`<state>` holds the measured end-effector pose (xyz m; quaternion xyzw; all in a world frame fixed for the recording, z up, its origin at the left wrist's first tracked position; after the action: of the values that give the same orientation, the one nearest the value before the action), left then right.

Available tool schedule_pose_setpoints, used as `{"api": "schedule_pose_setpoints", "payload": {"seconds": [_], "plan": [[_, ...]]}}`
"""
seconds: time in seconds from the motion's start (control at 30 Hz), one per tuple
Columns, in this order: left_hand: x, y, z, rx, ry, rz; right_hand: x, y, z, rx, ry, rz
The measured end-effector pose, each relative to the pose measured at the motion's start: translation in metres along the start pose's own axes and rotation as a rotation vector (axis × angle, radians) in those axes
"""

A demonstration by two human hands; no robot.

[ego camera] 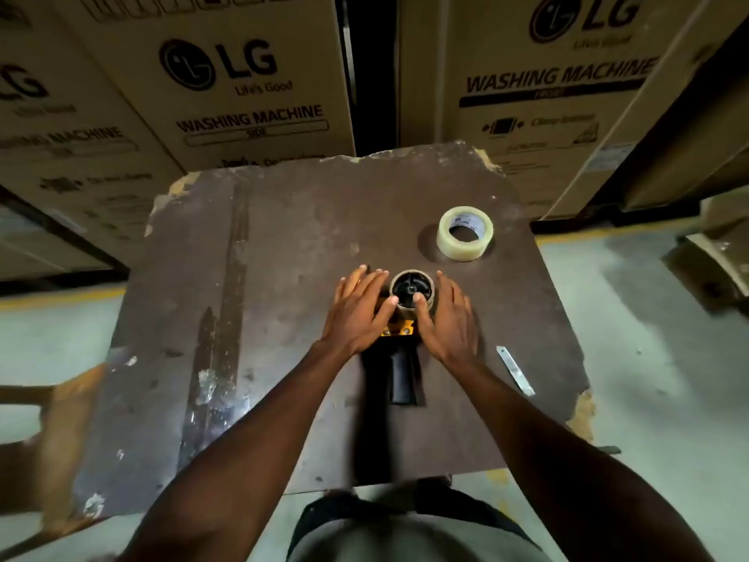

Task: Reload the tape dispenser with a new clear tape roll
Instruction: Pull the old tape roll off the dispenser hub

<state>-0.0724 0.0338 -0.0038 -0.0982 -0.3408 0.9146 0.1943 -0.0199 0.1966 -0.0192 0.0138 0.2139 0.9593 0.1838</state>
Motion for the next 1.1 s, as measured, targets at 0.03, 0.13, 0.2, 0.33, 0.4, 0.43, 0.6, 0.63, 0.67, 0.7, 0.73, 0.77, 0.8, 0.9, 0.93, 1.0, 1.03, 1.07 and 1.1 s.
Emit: {"api": "schedule_pose_setpoints", "payload": {"seconds": [0.03, 0.13, 0.2, 0.33, 0.4, 0.43, 0.6, 0.63, 0.67, 0.7, 0.73, 0.77, 0.8, 0.9, 0.93, 1.0, 1.03, 1.07, 1.1], "plan": [[0.007, -0.001, -0.003, 0.014, 0.015, 0.004, 0.007, -0.005, -0.002, 0.023, 0.013, -0.030], [0.026, 0.003, -0.010, 0.072, 0.063, 0.058, 0.017, -0.018, -0.011, 0.070, 0.142, -0.137], [0.038, 0.009, -0.013, 0.115, 0.075, 0.088, 0.021, -0.022, -0.016, 0.107, 0.191, -0.170], [0.062, 0.012, -0.018, 0.143, 0.146, 0.065, 0.034, -0.031, -0.021, 0.151, 0.263, -0.239], [0.073, 0.016, -0.024, 0.142, 0.218, 0.069, 0.037, -0.029, -0.025, 0.157, 0.297, -0.241], [0.079, 0.019, -0.027, 0.153, 0.261, 0.072, 0.039, -0.028, -0.025, 0.165, 0.304, -0.236], [0.099, 0.039, -0.046, 0.189, 0.493, 0.137, 0.047, -0.032, -0.034, 0.271, 0.326, -0.301], [0.103, 0.038, -0.047, 0.182, 0.522, 0.156, 0.048, -0.034, -0.038, 0.277, 0.340, -0.311], [0.106, 0.038, -0.047, 0.166, 0.554, 0.178, 0.050, -0.036, -0.042, 0.277, 0.357, -0.314], [0.109, 0.037, -0.048, 0.144, 0.589, 0.195, 0.051, -0.038, -0.046, 0.286, 0.370, -0.318], [0.112, 0.035, -0.049, 0.121, 0.627, 0.214, 0.053, -0.040, -0.049, 0.303, 0.377, -0.331], [0.114, 0.033, -0.050, 0.095, 0.660, 0.227, 0.054, -0.043, -0.052, 0.320, 0.385, -0.350], [0.115, 0.032, -0.050, 0.066, 0.687, 0.239, 0.056, -0.049, -0.059, 0.329, 0.401, -0.362], [0.116, 0.033, -0.055, -0.004, 0.759, 0.304, 0.060, -0.064, -0.080, 0.384, 0.438, -0.393], [0.115, 0.033, -0.057, -0.019, 0.774, 0.338, 0.059, -0.064, -0.081, 0.422, 0.443, -0.405], [0.113, 0.031, -0.059, -0.037, 0.782, 0.381, 0.056, -0.053, -0.073, 0.495, 0.448, -0.426], [0.113, 0.029, -0.059, -0.033, 0.784, 0.388, 0.054, -0.048, -0.068, 0.518, 0.446, -0.439], [0.113, 0.027, -0.059, -0.025, 0.782, 0.395, 0.053, -0.045, -0.065, 0.538, 0.445, -0.450], [0.113, 0.025, -0.059, -0.019, 0.781, 0.401, 0.052, -0.043, -0.063, 0.554, 0.451, -0.455]]}}
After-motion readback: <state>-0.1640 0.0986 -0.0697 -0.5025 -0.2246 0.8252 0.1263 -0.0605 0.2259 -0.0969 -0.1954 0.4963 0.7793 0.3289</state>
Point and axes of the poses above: each hand's wrist, its own x-axis towards the middle knuckle, its own z-axis out of the back of the hand, y = z × x, the point moved 8 cm from there along x, towards the middle knuckle, and after that the axes turned 12 degrees about -x, right-handed, at the moved point
